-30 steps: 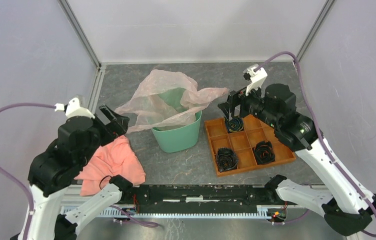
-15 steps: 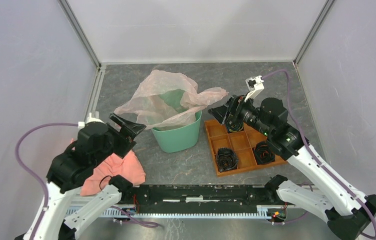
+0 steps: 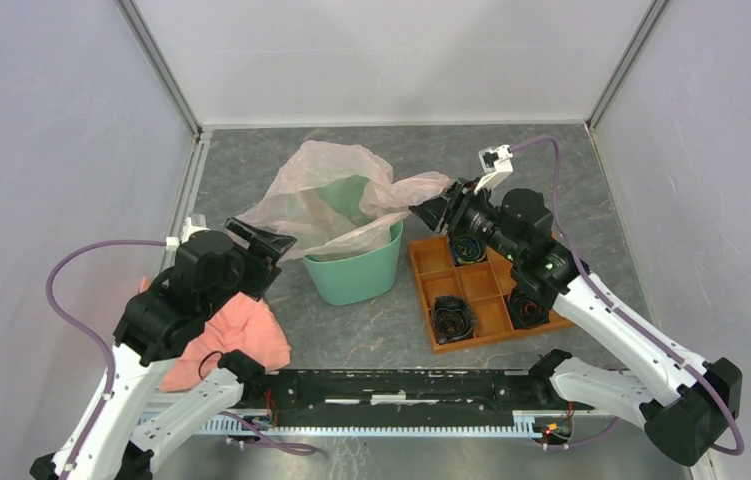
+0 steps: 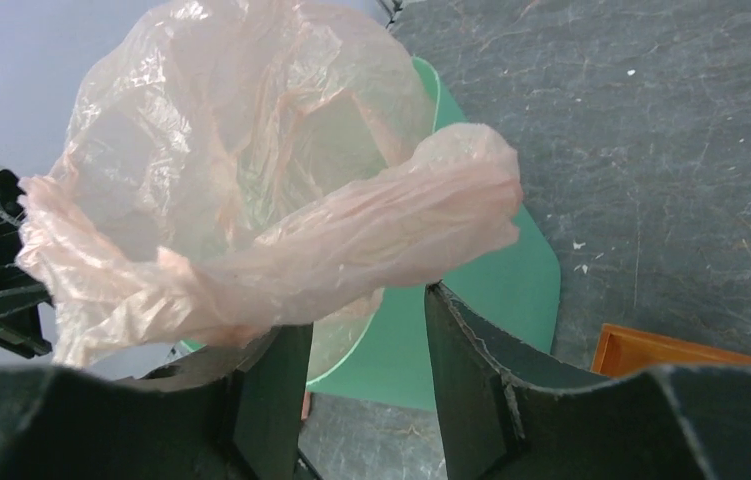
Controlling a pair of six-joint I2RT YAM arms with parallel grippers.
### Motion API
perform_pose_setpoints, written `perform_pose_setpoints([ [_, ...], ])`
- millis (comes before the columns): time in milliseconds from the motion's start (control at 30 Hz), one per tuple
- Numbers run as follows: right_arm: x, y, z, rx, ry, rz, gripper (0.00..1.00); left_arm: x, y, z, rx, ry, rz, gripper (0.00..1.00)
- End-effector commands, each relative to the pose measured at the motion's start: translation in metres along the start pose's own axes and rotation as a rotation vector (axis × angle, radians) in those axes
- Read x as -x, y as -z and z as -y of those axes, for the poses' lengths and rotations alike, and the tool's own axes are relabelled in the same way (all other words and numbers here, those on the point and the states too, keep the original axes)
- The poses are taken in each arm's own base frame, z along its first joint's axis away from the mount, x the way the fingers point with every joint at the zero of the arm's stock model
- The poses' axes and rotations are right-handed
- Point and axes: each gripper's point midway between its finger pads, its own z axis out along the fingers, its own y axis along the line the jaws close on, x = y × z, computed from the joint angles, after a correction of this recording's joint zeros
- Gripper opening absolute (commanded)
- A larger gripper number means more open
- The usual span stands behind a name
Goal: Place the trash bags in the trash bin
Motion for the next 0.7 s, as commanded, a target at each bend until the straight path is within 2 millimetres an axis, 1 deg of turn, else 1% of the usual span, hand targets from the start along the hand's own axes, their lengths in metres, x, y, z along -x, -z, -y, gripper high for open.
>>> perform_pose_setpoints([
  [0, 0.020, -0.010, -0.002, 0.003, 0.015, 0.089, 0.48, 0.015, -0.004, 0.011, -0.034, 0.037, 0.084, 0.75],
  [33, 0.020, -0.012, -0.001, 0.000, 0.009, 0.089, 0.47, 0.017, -0.005, 0.012, -0.040, 0.028, 0.095, 0.68],
  [100, 0.018, -0.016, -0.001, 0.000, 0.002, 0.084, 0.44, 0.020, -0.005, 0.014, -0.042, 0.016, 0.107, 0.49],
  [133, 0.018, -0.018, -0.001, 0.005, -0.003, 0.081, 0.43, 0.020, -0.005, 0.015, -0.046, 0.011, 0.108, 0.44],
  [167, 0.017, -0.019, -0.001, 0.009, -0.005, 0.078, 0.41, 0.020, -0.005, 0.016, -0.054, 0.001, 0.109, 0.42],
  [233, 0.015, -0.022, -0.002, 0.014, -0.004, 0.069, 0.35, 0.019, -0.005, 0.018, -0.062, -0.018, 0.101, 0.35],
  [333, 0.012, -0.022, -0.003, 0.025, 0.002, 0.058, 0.14, 0.016, -0.002, 0.018, -0.071, -0.048, 0.085, 0.25],
  [367, 0.012, -0.021, -0.004, 0.031, 0.006, 0.054, 0.06, 0.016, -0.001, 0.018, -0.073, -0.061, 0.084, 0.21],
  [400, 0.010, -0.020, -0.003, 0.032, 0.012, 0.048, 0.01, 0.016, 0.000, 0.017, -0.073, -0.072, 0.081, 0.19],
  [500, 0.003, -0.014, -0.006, 0.054, 0.036, 0.019, 0.00, 0.012, 0.005, 0.012, -0.081, -0.106, 0.062, 0.16],
  [667, -0.018, 0.007, -0.005, 0.064, 0.043, -0.070, 0.00, -0.011, 0.004, 0.006, -0.115, -0.163, -0.049, 0.07],
])
